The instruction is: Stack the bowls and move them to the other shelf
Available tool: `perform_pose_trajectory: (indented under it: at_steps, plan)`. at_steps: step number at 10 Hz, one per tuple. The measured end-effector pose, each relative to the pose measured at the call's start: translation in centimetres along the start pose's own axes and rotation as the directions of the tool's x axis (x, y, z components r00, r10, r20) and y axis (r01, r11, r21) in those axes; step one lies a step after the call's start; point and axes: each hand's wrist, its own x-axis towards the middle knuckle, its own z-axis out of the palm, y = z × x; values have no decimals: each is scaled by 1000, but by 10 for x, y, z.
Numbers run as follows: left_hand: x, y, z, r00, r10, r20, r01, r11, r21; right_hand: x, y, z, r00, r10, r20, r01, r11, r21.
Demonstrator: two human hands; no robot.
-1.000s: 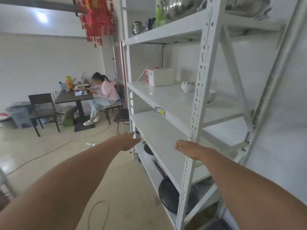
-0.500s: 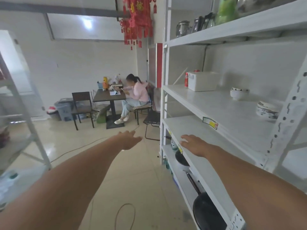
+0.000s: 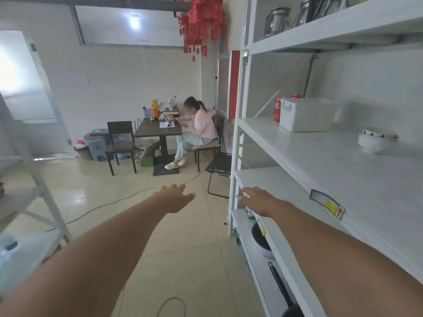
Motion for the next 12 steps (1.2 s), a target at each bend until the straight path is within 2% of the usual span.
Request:
perform_pose_trajectory:
  at_steps: [3,5,8,10,12]
  plan:
    - [94,7,-20,996,-74,-44,75,997,19,101,-4,-35,998,-60,30,61,997,-38]
    - [164,8,-40,993,-114,12,114,993,-15,171,-11,-39,995,-84,47,86,995,-55]
    - [312,9,-76,997,69,31,-71,993,97,279,-24,-76,997,-30,66,33,998,-53]
    - [386,48,-99,984,171,45,-177,967,185,327,-24,-103,1000,8,-26,-9,1000,-24]
    - [437,132,-103,936,349,43,-350,937,19,334,12,-163,992,52,-117,-52,999,6]
